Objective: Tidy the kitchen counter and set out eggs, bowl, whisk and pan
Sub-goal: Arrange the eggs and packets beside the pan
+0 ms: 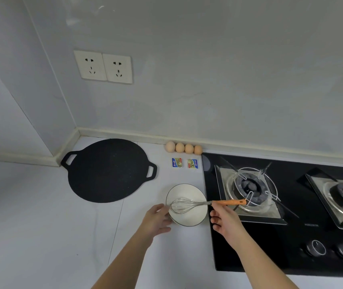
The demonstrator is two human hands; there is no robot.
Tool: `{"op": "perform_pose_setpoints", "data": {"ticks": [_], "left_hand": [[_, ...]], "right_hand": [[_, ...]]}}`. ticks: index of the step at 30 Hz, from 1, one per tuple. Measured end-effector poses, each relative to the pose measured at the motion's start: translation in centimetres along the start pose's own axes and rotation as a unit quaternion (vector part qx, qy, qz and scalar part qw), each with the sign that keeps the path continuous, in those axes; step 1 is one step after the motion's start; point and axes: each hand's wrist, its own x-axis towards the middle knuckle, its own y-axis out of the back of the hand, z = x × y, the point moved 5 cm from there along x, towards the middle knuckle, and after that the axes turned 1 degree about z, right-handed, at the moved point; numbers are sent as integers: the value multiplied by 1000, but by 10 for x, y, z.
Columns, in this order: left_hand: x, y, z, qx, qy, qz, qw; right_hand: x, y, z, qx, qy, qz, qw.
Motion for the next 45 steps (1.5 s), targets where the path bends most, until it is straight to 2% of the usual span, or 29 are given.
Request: {"op": "perform_pose_setpoints", "data": {"ticks": [4, 12, 15, 19, 21, 24, 28, 30, 33, 36, 45], "left_hand": [[-1, 24, 5, -21, -3, 70, 997], [-3, 34, 8, 4, -4, 63, 998], [0, 47, 9, -5, -11, 90, 996], [3, 74, 20, 24, -51, 163, 985], [3, 92, 26, 16, -46, 208, 977], [0, 122, 34, -46, -35, 272, 960], [-8, 155, 35, -132, -6, 321, 938], [-12, 167, 36, -164, 0, 344, 925], [-17, 181, 42, -168, -13, 376, 911], [-21, 192, 52, -166, -19, 374, 912], [-1, 208, 58, -186, 3, 360, 914]], "right_hand": [[-3, -2, 5, -3, 9, -14, 1000], [-7, -11, 11, 3, -3, 21, 1000], [-13, -4, 13, -35, 43, 80, 995], [-21, -5, 5, -92, 132, 156, 974], [-26, -22, -7, -114, 176, 141, 967], [-29, -75, -27, -138, 192, 62, 970], [-17, -169, -40, -117, 126, -74, 982], [-4, -205, -37, -129, 67, -96, 985], [14, -235, -28, -141, -3, -93, 986], [27, -247, -23, -135, -44, -87, 986], [44, -253, -26, -84, -58, -61, 993]]}}
